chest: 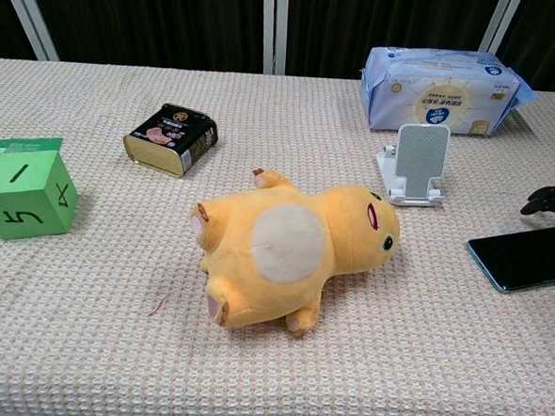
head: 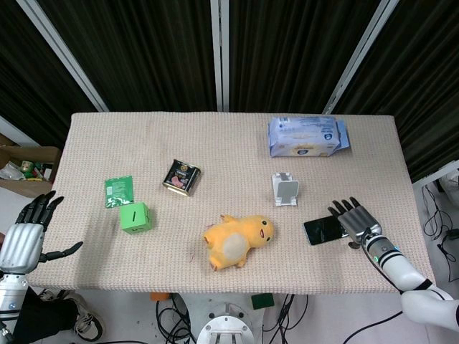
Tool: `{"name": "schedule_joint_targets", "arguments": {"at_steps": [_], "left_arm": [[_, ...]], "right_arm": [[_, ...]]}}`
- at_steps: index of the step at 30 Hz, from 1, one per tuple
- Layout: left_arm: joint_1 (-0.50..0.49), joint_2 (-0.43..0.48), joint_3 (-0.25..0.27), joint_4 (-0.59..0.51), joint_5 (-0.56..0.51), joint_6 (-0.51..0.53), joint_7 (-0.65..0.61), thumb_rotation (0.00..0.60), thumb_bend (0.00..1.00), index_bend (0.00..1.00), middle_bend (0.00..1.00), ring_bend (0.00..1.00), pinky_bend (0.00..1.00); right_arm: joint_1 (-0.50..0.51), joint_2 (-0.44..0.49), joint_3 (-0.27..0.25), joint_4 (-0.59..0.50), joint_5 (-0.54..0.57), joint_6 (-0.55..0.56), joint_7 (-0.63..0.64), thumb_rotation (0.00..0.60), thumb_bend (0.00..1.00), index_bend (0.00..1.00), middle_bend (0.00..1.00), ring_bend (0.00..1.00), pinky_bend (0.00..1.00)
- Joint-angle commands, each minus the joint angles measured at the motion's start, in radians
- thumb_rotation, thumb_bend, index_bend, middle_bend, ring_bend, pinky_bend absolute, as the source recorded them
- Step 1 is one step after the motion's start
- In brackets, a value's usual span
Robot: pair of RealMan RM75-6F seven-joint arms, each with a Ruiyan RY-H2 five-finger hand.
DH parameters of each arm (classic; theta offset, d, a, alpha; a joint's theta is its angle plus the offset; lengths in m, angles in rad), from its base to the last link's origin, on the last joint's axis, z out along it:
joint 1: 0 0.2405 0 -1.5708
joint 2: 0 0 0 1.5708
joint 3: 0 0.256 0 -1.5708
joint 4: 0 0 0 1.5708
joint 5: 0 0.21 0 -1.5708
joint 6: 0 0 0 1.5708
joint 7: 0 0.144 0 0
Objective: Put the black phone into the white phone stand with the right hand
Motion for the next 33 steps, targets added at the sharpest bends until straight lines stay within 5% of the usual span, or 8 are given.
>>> {"name": "schedule_joint_targets", "arguments": {"at_steps": [1,19,33], "left_arm": [[0.000,0.000,0.000,0.001,0.001,0.000,-0.001,0.345,0.07,0.11,0.04,0.02,0.14],[-0.002,0.000,-0.001,0.000,-0.003,-0.005,0.005,0.349,0.07,0.11,0.04,0.02,0.14],[-0.002,-0.004,0.000,0.008,-0.007,-0.010,-0.002,0.349,0.07,0.11,0.04,0.02,0.14]], "right_arm": [[0.000,-0.008,-0.007,0.002,-0.005,0.014,0.008,0.600,0.21,0.00,0.00,0.00,0.00],[-0.026,-0.083,-0.026,0.092,-0.120,0.073,0.125,0.600,0.24,0.02,0.00,0.00,0.00],[-0.038,-0.106,-0.035,0.131,-0.171,0.086,0.169,0.600,0.33,0.44,0.00,0.00,0.00]]}}
